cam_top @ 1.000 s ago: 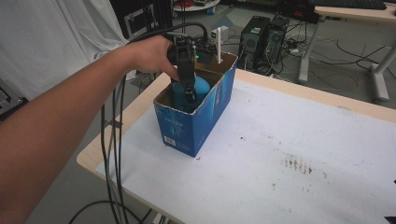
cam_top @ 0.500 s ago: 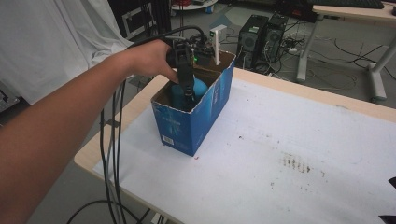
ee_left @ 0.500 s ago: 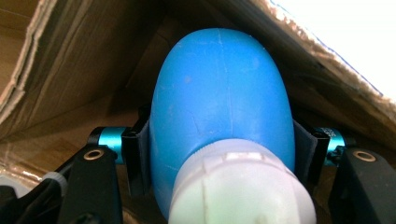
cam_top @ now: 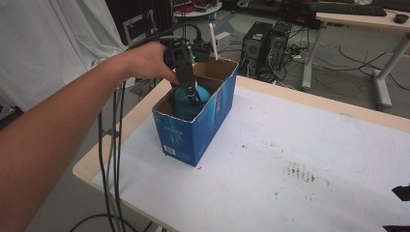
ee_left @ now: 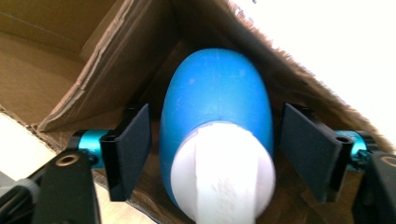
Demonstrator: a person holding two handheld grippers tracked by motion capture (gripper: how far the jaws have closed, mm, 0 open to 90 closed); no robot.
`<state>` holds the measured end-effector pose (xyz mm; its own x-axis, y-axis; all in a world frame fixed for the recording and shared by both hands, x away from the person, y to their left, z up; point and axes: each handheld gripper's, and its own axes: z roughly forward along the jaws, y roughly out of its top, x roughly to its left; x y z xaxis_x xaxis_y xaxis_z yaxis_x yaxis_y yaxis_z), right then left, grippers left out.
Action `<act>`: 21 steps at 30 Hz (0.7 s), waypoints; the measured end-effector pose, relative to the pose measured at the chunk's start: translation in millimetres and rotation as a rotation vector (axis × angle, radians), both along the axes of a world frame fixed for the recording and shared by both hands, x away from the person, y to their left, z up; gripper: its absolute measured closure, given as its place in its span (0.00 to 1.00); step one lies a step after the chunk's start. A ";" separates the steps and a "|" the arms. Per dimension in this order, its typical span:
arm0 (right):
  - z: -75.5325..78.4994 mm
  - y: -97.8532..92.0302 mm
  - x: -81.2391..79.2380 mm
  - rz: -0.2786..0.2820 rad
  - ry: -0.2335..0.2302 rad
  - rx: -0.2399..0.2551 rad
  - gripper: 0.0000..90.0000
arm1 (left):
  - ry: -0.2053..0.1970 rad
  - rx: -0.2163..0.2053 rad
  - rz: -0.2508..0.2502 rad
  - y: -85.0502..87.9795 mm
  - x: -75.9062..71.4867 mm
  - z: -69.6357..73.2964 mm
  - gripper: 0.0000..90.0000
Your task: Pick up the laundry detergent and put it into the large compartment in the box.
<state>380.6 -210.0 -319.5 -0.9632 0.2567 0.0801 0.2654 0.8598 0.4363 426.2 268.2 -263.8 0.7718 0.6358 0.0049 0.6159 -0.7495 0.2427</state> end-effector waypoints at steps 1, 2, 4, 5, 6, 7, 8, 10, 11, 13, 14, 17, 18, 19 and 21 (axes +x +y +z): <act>0.2 -0.3 0.0 0.003 -0.002 0.000 0.14 | -0.003 0.001 -0.003 0.4 -0.5 1.8 0.28; 0.4 -0.5 -0.3 0.001 -0.002 0.001 0.14 | -0.005 -0.003 -0.001 0.9 -0.9 3.1 0.28; 1.0 -1.0 -0.6 -0.001 -0.001 0.000 0.14 | -0.011 -0.005 0.005 1.6 -1.7 6.6 0.27; 1.0 -1.2 -0.8 -0.005 0.000 0.002 0.14 | -0.014 -0.005 0.003 1.8 -2.0 8.7 0.27; 1.0 -1.3 -0.7 -0.003 -0.001 0.003 0.14 | -0.017 -0.007 0.005 1.6 -2.4 10.5 0.27; 1.0 -1.3 -0.7 -0.003 -0.001 0.003 0.14 | -0.017 -0.007 0.005 1.6 -2.4 10.5 0.27; 1.2 -1.3 -0.9 -0.005 -0.001 0.004 0.14 | -0.025 -0.013 -0.004 0.7 -3.5 15.1 0.27; 1.4 -1.1 -0.9 -0.002 -0.004 0.004 0.14 | -0.034 -0.022 -0.002 -0.7 -4.9 19.0 0.27; 1.3 -0.9 -0.8 -0.001 -0.005 0.006 0.14 | -0.038 -0.023 -0.002 -1.9 -5.6 20.9 0.27; 1.3 -0.7 -0.9 0.002 -0.005 0.007 0.14 | -0.049 -0.015 -0.009 -4.4 -6.8 25.0 0.26; 1.4 -0.6 -0.8 0.003 -0.006 0.007 0.14 | -0.058 -0.022 -0.009 -5.8 -7.8 26.9 0.23; 1.5 -0.9 -0.9 0.002 -0.008 0.007 0.14 | -0.088 -0.039 -0.043 -10.6 -11.4 32.6 0.22; 1.4 -0.9 -0.9 0.003 -0.008 0.009 0.14 | -0.085 -0.038 -0.047 -12.4 -11.9 34.2 0.22; 1.5 -1.1 -0.8 0.003 -0.007 0.009 0.14 | -0.082 -0.038 -0.049 -14.7 -12.6 35.5 0.22; 1.9 -1.2 -0.9 0.001 -0.007 0.008 0.14 | -0.087 -0.029 -0.063 -18.7 -13.8 37.9 0.22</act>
<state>379.7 -211.2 -317.6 -0.9640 0.2550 0.0756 0.2615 0.8566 0.4447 412.4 249.4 -225.9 0.8075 0.5872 0.0556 0.5438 -0.7776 0.3156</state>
